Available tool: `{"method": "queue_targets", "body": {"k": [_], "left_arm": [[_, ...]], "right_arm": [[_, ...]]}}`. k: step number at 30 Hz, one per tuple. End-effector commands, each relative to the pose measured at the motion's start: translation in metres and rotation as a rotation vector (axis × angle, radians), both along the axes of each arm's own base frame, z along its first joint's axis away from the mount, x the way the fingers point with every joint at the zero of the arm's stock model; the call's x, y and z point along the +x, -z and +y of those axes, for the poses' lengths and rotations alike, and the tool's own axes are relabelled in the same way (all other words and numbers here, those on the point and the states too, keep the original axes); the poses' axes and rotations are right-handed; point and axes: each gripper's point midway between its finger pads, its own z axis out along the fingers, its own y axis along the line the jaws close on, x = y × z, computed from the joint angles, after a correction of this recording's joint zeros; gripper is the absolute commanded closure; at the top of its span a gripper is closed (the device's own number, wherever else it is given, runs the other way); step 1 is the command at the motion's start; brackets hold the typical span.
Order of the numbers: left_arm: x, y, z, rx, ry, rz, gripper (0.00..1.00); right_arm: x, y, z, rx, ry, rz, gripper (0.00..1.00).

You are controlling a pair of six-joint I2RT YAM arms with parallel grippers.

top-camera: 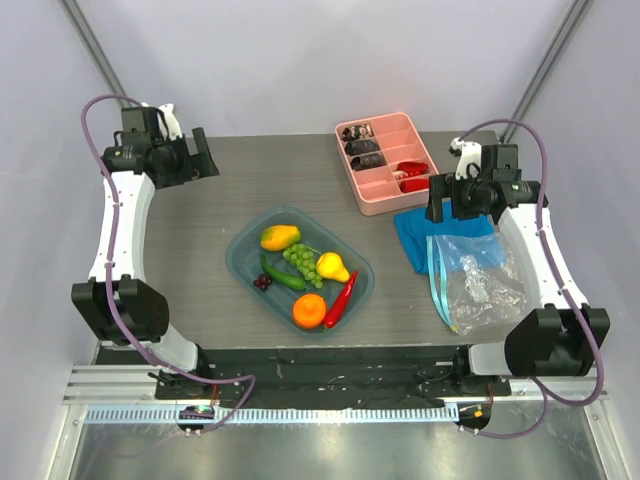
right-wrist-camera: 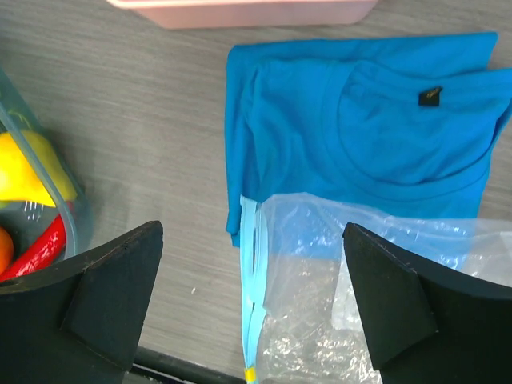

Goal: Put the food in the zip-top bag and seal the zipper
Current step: Pick up the zipper food storage bag at the center of the board.

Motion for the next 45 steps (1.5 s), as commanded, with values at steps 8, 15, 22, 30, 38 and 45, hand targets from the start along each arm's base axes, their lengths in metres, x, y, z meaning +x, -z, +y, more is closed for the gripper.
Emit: {"method": "queue_targets", "body": {"k": [8,15,22,30,38,45], "left_arm": [[0.008,-0.032,0.004,0.013,-0.036,-0.145,0.00],[-0.002,-0.024,-0.002,-0.011,-0.012,-0.136,0.00],[-0.006,-0.021,-0.014,-0.045,0.034,-0.169,0.00],[-0.001,-0.017,-0.015,-0.053,0.032,-0.160,0.00],[-0.004,-0.018,-0.009,-0.008,0.034,-0.190,0.00],[-0.010,-0.010,-0.017,-0.051,0.051,-0.174,0.00]], "right_arm": [[-0.062,0.006,-0.008,-0.056,-0.083,0.019,0.00],[-0.100,0.028,-0.028,-0.199,-0.126,0.109,0.00],[-0.113,0.055,-0.040,-0.248,-0.098,0.213,0.03],[-0.098,0.082,-0.031,-0.181,-0.113,0.310,0.16],[-0.072,0.108,-0.036,-0.192,-0.037,0.303,0.19],[-0.063,0.131,-0.031,-0.159,-0.003,0.335,0.38]]}}
